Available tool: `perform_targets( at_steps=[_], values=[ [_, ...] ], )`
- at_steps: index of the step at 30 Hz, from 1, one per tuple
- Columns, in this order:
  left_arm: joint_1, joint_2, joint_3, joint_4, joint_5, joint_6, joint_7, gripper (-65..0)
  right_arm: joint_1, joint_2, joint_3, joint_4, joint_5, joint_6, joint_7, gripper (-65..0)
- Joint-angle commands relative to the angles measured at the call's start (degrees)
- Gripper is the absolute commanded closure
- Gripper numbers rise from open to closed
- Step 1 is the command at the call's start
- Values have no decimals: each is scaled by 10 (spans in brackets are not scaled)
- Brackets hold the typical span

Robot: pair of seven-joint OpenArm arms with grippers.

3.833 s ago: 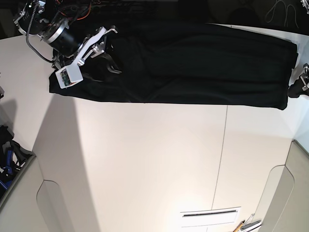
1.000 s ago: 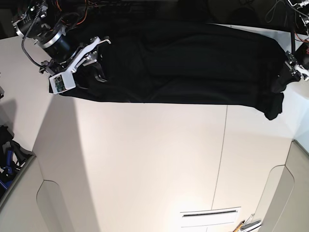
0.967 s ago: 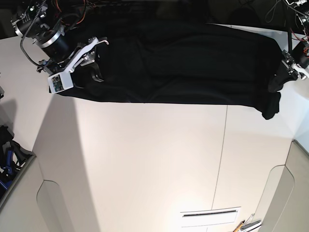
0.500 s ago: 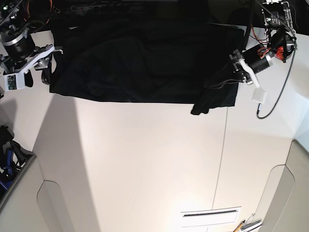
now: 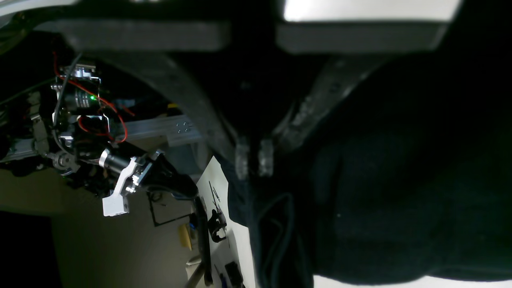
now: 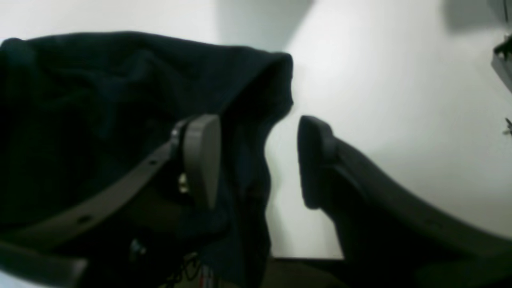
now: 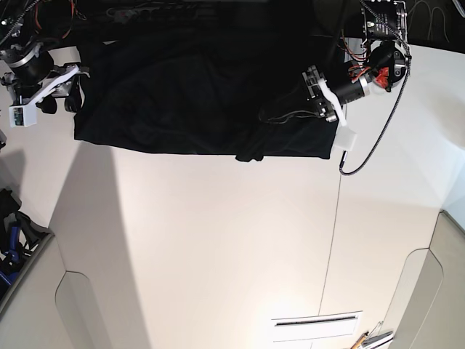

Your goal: Fold the T-shirt properly

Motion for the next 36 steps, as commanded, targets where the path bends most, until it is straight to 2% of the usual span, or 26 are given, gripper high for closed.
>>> perform_targets(
  at_steps=[1,3,4,10,14,17,24,31,36],
  values=[
    [-3,-2,-1,10,-18,-5,-17,-175,0,5,3,9,14,1,15,-310],
    [-3,-2,-1,10,-18,-5,-31,-297,0,5,3,9,20,1,14,-310],
    [-3,-2,-1,10,-18,-5,-35,-316,0,5,3,9,21,1,14,-310],
    [-3,-2,-1,17,-18,-5,-36,-317,0,5,3,9,16,1,15,-310],
    [-3,-2,-2,34,-18,-5,-30,-316,0,5,3,9,-44,1,27,-317],
    [-3,-3,-2,38,-18,-5,-30,-316,0,5,3,8,-76,0,47,-397],
    [-4,-8,-2,38,-18,-5,-25,-316,10,5,4,-22,-13,3,57,-408],
    [-3,-8,-2,38,-18,-5,-26,-316,82,7,4,-174,79,33,27,-408],
    [-3,-8,-2,38,-18,-5,-26,-316,119,7,3,-254,99,33,0,-408]
  ],
)
